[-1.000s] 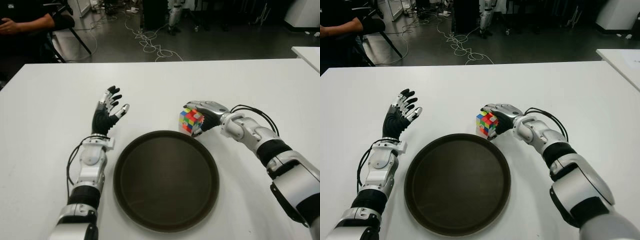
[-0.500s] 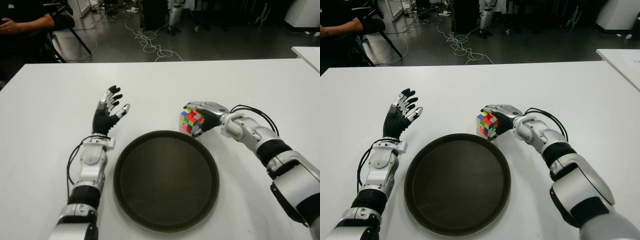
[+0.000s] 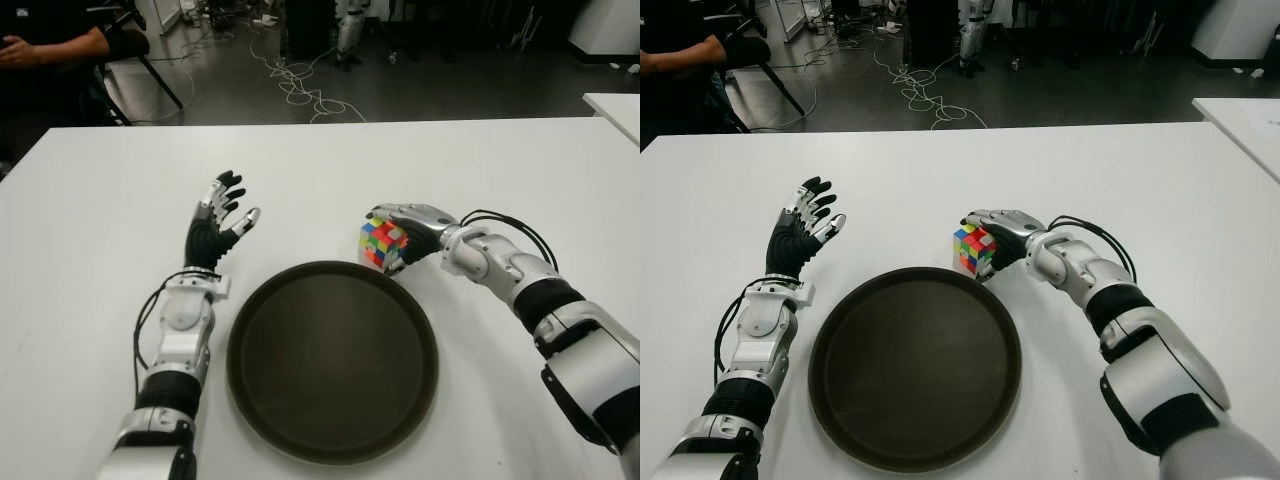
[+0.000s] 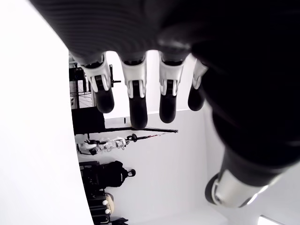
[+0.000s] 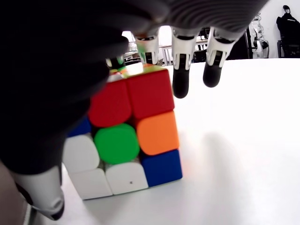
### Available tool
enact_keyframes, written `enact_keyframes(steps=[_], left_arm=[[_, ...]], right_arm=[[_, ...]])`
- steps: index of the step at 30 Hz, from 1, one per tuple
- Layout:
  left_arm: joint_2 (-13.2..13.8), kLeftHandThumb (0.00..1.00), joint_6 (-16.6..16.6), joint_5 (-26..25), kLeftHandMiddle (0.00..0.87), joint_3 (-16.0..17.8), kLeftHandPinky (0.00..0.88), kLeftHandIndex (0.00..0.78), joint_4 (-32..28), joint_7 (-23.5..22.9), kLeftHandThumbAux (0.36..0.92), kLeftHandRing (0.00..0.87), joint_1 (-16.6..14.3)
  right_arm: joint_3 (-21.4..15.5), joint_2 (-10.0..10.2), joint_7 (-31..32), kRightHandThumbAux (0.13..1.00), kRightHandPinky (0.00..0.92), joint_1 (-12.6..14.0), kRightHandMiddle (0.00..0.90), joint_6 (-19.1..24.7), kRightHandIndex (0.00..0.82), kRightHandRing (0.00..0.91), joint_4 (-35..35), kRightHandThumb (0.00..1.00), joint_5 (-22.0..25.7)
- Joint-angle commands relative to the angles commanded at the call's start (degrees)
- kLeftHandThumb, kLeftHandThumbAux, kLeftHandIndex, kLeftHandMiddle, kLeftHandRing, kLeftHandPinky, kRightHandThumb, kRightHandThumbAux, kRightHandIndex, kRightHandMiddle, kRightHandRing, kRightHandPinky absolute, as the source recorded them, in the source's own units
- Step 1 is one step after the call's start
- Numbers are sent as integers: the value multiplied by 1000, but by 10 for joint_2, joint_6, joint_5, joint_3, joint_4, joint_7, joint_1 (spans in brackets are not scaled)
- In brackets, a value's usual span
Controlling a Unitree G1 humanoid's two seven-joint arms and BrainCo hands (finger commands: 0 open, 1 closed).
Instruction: Pick up the Rubik's Cube and put it in the plate
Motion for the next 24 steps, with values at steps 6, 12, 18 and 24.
enact_keyframes(steps=[6,12,18,24], left_arm=[[0,30,2,-2,153,1,102,77,0,0,739,133,0],[0,26,3,1,149,0,97,75,-1,2,743,130,0],[0,33,7,1,153,0,99,77,-3,3,743,133,1],[0,49,9,2,158,0,107,79,-5,3,738,139,1]], right_arm=[[-1,1,1,695,140,1,115,2,114,132,-2,0,1],[0,2,0,711,137,0,123,2,118,137,1,0,0],[2,1,-3,716,146,-1,119,3,121,138,2,0,-3],[5,0,-20,723,181,0,130,5,121,159,0,0,-9]])
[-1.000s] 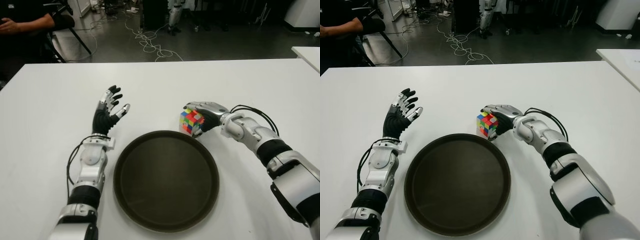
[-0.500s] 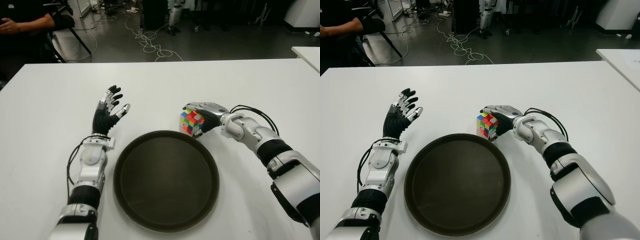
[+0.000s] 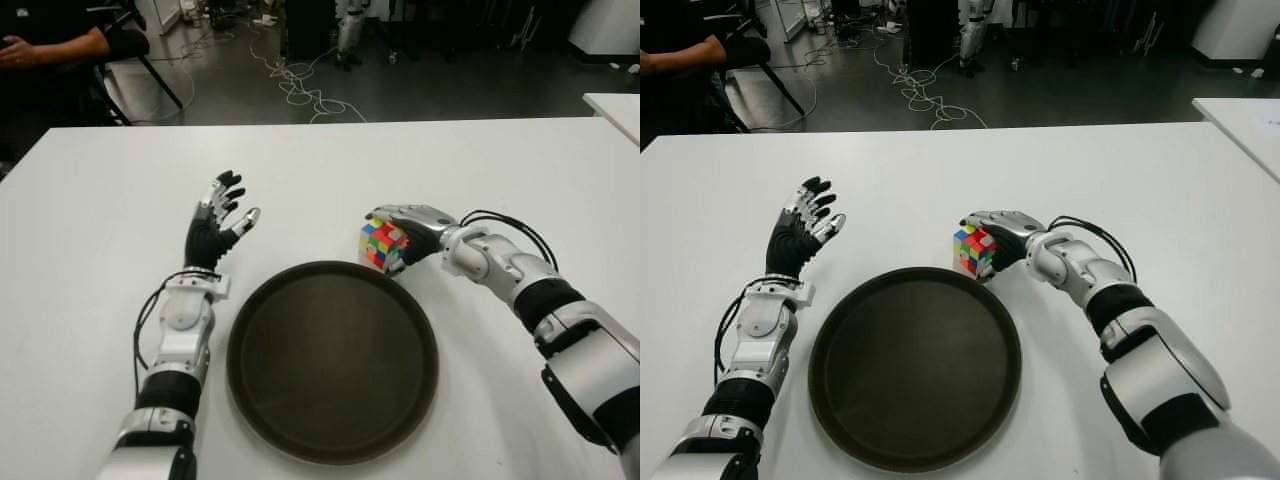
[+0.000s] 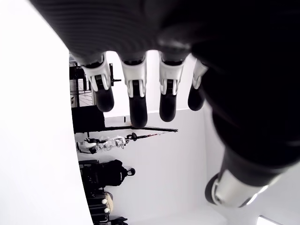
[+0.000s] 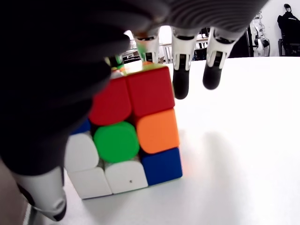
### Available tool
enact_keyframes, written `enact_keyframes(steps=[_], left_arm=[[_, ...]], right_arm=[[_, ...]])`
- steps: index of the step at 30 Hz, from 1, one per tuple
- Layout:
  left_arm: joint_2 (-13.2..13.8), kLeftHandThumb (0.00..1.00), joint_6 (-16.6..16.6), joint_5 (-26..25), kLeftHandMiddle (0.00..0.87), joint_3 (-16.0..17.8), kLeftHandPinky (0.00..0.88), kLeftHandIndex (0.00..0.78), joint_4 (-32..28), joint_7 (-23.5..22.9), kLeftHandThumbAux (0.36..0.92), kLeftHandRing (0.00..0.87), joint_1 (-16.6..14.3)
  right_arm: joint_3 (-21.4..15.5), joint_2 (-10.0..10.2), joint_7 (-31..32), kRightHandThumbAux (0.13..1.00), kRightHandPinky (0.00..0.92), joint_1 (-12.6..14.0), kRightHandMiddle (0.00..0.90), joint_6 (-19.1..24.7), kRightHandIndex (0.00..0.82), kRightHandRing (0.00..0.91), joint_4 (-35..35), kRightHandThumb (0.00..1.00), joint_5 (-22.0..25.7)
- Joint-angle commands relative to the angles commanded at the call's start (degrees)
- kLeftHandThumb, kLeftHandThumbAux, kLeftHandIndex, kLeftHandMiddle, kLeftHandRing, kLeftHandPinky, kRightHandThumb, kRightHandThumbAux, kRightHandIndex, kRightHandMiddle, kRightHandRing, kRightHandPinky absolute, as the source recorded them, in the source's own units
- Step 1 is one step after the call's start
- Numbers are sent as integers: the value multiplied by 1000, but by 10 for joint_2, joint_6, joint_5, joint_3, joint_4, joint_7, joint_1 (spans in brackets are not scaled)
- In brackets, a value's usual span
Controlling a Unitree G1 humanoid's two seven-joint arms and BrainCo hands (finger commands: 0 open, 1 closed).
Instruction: Pick up the Rubik's Cube and put it in the plate
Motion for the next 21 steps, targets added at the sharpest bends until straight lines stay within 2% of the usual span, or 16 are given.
enact_keyframes(steps=[5,8,21], left_arm=[[0,40,3,-2,152,0,103,74,-4,-3,731,136,1],[0,30,3,-1,146,0,95,68,-5,-3,722,129,2],[1,33,0,1,157,-1,105,82,-3,-1,734,139,2]], right_arm=[[9,-4,-27,811,222,-1,153,5,129,184,-1,16,-18],[11,-4,-44,840,246,0,178,7,143,204,-1,134,-24],[6,-3,-75,845,256,7,212,9,175,218,-2,400,-19]])
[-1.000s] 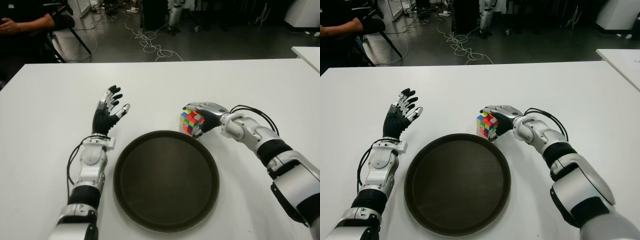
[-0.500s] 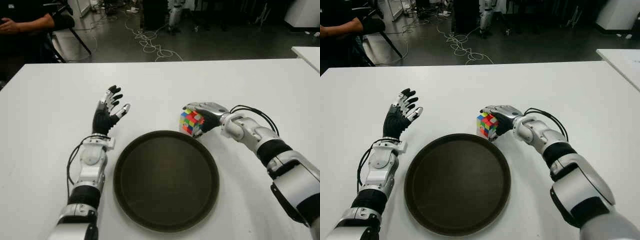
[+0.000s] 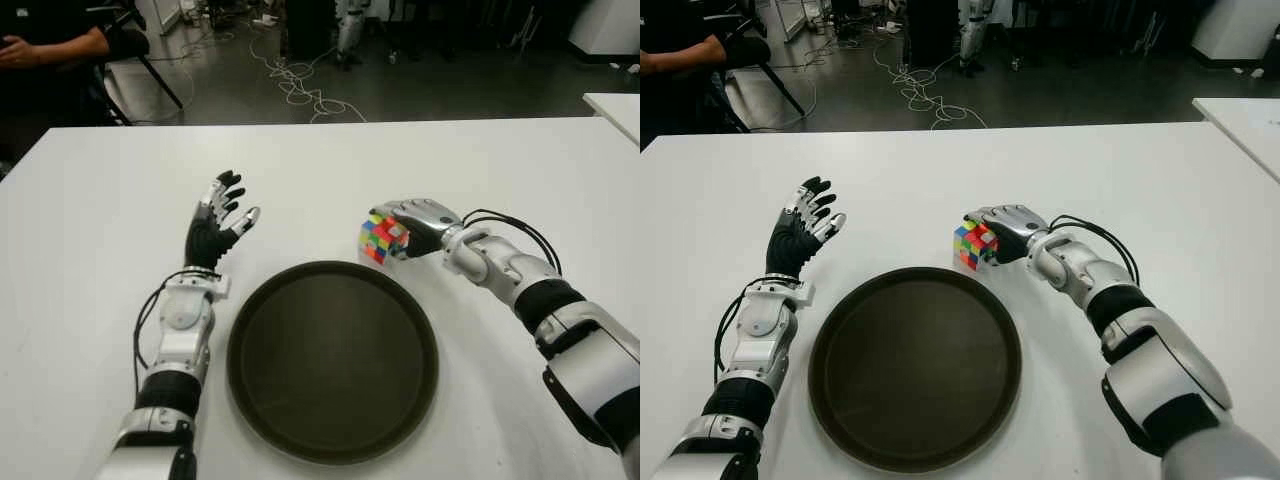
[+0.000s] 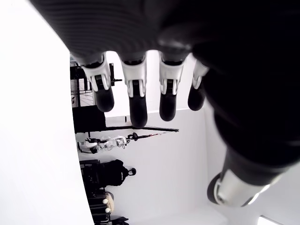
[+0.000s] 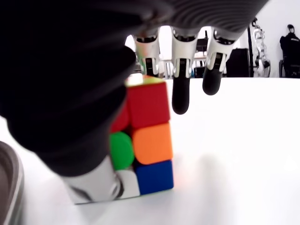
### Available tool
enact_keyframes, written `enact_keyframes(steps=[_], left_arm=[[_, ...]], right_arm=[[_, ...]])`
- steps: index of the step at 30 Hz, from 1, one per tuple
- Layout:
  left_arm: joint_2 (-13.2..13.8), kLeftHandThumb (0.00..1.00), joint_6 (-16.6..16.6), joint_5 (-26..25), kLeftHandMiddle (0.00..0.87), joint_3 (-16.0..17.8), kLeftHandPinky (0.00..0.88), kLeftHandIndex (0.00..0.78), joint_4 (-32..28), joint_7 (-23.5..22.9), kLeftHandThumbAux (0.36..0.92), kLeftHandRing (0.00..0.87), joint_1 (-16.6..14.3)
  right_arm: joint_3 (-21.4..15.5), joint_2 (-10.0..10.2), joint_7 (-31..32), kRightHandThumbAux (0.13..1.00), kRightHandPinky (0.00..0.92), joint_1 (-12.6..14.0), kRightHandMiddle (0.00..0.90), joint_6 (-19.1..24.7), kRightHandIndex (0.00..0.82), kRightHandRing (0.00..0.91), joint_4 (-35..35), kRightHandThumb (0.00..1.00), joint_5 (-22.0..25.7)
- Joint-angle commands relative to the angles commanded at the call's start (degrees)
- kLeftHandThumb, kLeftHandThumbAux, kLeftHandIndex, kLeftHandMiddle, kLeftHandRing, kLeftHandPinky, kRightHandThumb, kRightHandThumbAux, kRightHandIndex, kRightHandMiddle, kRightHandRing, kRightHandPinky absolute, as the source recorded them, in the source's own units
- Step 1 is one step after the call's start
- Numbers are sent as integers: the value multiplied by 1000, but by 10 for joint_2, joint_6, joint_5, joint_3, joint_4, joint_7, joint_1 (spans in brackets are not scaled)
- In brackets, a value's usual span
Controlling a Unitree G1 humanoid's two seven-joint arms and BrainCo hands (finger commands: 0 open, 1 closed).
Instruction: Pick up the Rubik's Cube and put it in the plate
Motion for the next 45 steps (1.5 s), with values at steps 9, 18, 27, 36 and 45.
enact_keyframes(steps=[9,18,27,36,45], left_arm=[[1,25,-1,5,160,-1,95,85,-4,3,725,138,2],[0,26,1,8,160,-1,97,80,-5,9,721,139,2],[-1,33,6,5,161,-1,111,81,-7,10,738,144,2],[-3,33,5,-6,150,1,93,72,-6,1,747,128,2],[-1,31,-2,0,154,0,106,78,-3,5,740,130,2]], right_arm=[[-9,1,-28,832,300,6,239,-18,179,252,1,525,8],[-18,5,-44,826,317,9,263,-26,179,277,6,559,13],[-24,8,-39,838,305,9,222,-26,158,253,11,546,19],[-19,9,-47,850,295,8,194,-26,140,231,15,524,16],[-16,11,-62,857,307,8,184,-26,133,232,21,507,14]])
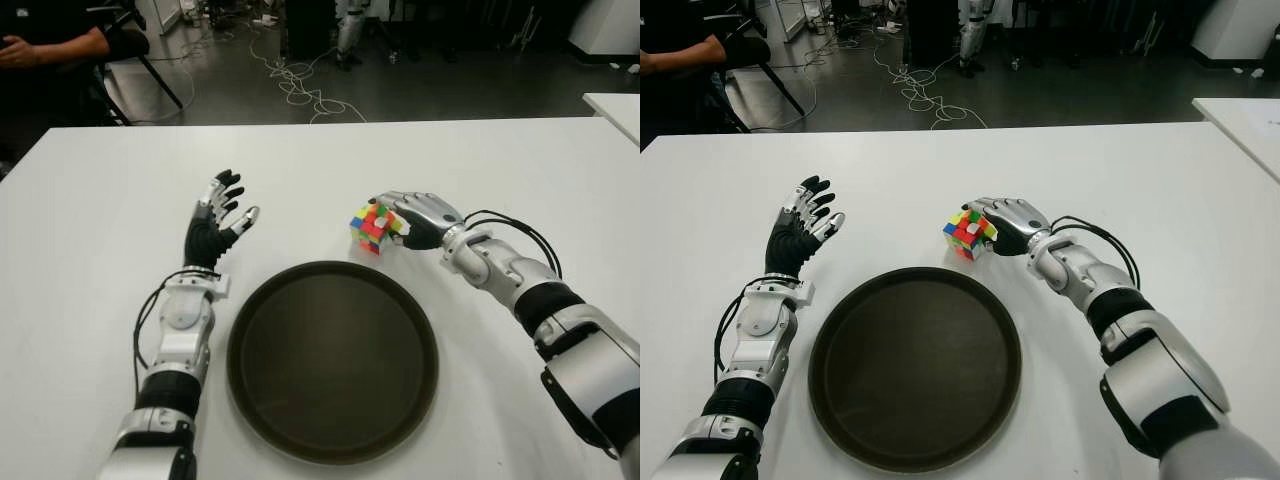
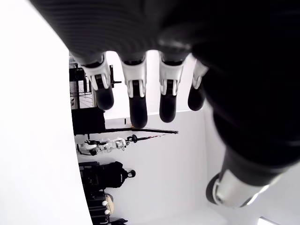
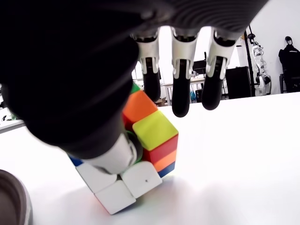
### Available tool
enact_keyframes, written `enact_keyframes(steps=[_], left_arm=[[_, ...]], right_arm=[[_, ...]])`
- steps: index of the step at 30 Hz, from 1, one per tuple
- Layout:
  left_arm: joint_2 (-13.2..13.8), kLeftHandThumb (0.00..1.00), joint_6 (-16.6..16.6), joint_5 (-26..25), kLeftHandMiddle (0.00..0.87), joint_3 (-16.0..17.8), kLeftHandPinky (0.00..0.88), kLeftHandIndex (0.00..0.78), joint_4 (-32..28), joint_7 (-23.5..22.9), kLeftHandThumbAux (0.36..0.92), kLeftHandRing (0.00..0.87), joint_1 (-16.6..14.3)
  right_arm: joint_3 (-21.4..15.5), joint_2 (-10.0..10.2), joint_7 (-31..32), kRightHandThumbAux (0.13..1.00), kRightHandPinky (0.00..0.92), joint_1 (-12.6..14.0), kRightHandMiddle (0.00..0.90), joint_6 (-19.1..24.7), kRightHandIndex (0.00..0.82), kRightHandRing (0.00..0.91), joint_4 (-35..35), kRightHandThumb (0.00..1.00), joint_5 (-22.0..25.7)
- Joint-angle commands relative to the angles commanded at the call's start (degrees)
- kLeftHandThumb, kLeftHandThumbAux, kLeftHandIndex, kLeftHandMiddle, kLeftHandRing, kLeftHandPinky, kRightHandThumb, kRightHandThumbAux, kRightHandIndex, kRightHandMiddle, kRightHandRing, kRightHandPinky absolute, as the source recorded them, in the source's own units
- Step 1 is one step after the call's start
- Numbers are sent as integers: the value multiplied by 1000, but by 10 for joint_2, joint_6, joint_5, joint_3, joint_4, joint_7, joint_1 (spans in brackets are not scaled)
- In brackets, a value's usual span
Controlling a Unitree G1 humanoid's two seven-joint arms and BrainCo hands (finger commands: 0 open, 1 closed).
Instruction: Pick up the Rubik's Cube and put it in the plate
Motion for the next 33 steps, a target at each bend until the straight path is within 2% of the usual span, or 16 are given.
enact_keyframes(steps=[17,33], left_arm=[[0,26,13,3,149,-2,104,73,-12,2,751,132,3],[0,18,4,-5,152,1,103,80,-9,-9,747,134,3]], right_arm=[[4,1,-10,839,284,-1,163,0,122,211,4,532,-3],[7,2,-10,863,302,-4,184,-3,139,238,11,614,-2]])
